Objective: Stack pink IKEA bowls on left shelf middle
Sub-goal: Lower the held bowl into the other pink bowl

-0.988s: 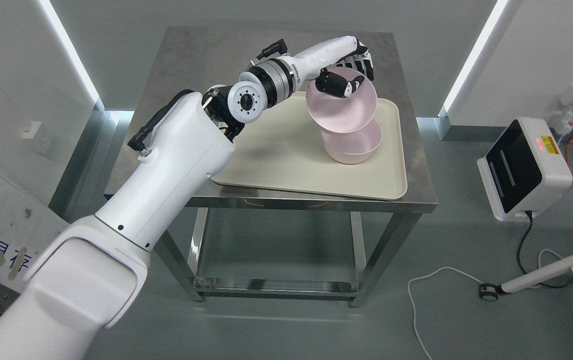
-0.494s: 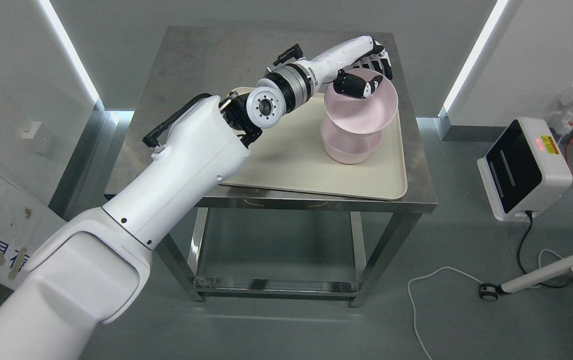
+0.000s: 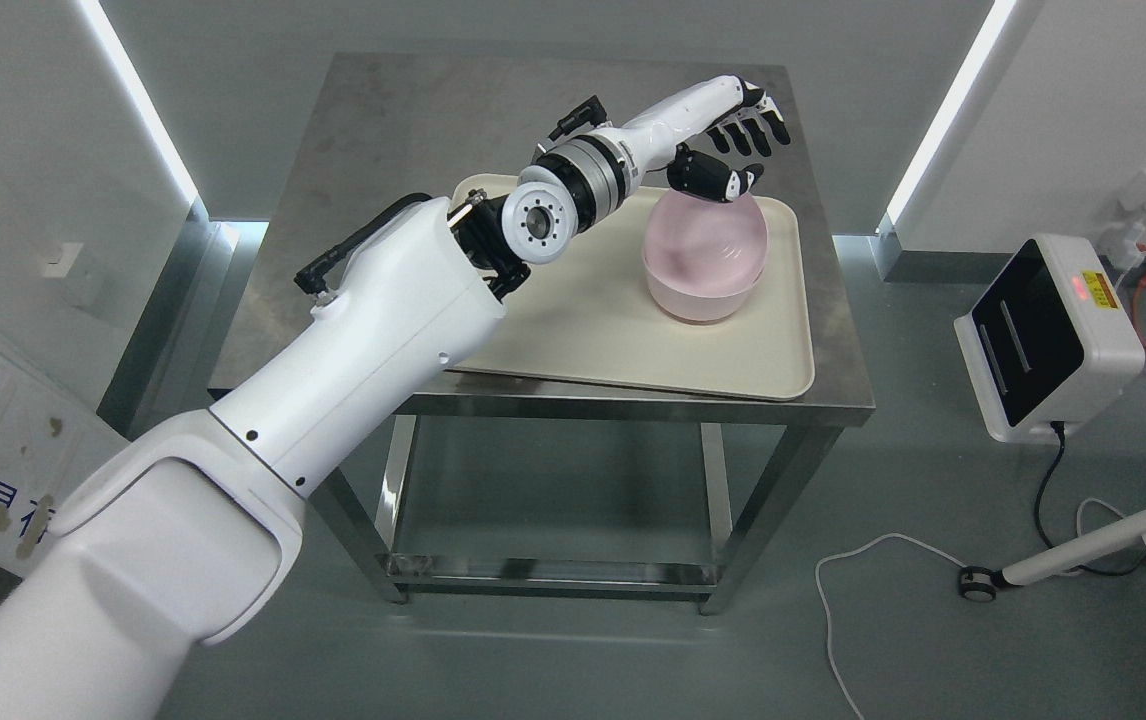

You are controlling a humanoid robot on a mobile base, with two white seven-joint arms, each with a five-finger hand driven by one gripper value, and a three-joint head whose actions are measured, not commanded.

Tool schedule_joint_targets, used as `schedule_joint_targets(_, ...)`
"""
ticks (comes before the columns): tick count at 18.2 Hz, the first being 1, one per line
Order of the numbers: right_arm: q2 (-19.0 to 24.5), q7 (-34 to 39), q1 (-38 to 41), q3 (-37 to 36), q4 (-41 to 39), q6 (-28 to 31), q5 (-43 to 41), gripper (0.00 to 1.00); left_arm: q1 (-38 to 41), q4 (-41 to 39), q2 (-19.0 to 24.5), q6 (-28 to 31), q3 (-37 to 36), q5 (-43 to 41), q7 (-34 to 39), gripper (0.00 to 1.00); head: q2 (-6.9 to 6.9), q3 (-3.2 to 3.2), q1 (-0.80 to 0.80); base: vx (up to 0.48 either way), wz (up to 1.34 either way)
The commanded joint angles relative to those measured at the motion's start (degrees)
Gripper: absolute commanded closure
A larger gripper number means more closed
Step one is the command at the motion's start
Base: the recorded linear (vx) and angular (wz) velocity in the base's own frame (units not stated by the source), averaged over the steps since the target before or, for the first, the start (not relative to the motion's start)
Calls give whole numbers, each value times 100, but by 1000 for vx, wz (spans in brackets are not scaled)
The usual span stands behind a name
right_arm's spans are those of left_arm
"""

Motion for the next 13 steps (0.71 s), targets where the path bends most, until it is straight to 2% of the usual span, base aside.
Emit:
schedule_joint_targets(1,-100,2,167,-62,-193,-6,-1,0,-10,287,96,-6,167,118,29,61,0,0,0,0,0)
schedule_joint_targets(2,-100,2,167,-70,-193,3,-1,0,7,279,96,-15,316,127,29,55,0,0,0,0,0)
schedule_joint_targets(3,-100,2,167,-62,-193,3,-1,0,42,226,96,-15,596,127,20,40,0,0,0,0,0)
schedule_joint_targets(4,-100,2,167,-62,-193,-6,-1,0,130,139,96,-41,912,135,-32,35,0,0,0,0,0)
schedule_joint_targets(9,-100,2,167,-70,-193,3,-1,0,1314,-1318,96,-41,3056,135,-1077,32,0,0,0,0,0)
schedule_joint_targets(11,-100,2,167,-70,-193,-6,-1,0,1772,-2003,96,-50,3350,135,-1237,28,0,0,0,0,0)
schedule_joint_targets(13,-100,2,167,-62,-193,3,-1,0,2316,-2803,330,-50,3324,135,-1246,24,0,0,0,0,0)
